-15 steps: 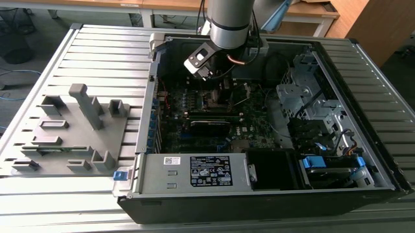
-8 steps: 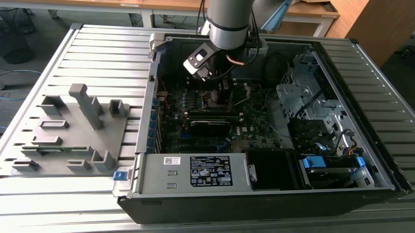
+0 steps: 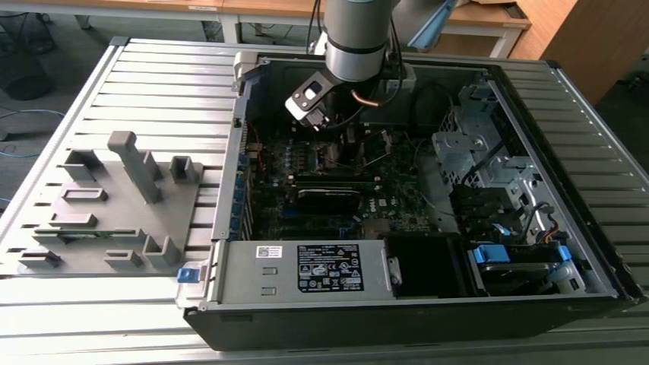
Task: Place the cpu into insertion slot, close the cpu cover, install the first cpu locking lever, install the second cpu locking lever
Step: 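Place the cpu into insertion slot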
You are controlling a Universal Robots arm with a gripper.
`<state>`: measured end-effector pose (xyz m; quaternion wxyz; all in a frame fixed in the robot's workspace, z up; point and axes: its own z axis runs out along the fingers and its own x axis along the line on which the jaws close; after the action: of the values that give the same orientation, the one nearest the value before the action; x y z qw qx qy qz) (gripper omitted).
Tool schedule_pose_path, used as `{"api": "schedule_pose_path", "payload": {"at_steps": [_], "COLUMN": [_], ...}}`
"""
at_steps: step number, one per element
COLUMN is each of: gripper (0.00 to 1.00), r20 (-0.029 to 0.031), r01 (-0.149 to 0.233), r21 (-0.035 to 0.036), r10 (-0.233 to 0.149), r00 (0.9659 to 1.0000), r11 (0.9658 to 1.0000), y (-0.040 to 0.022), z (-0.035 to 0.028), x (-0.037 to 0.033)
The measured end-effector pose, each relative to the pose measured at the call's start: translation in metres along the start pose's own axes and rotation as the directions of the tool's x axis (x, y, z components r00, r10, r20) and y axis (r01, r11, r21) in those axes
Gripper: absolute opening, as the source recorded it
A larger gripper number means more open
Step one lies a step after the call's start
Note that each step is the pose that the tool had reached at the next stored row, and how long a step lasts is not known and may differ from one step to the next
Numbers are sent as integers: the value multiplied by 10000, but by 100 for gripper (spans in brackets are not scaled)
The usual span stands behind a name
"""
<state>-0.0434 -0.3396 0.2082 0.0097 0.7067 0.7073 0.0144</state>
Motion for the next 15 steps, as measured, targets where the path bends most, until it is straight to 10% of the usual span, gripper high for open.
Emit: {"api": "schedule_pose_path", "payload": {"at_steps": [15], "gripper": [54], "r20": [-3], "r01": [-5], "r21": [-1], "r10": [5], "r00": [10000], "r11": [10000], "y": [-52], "z": [73], "x": [10]}}
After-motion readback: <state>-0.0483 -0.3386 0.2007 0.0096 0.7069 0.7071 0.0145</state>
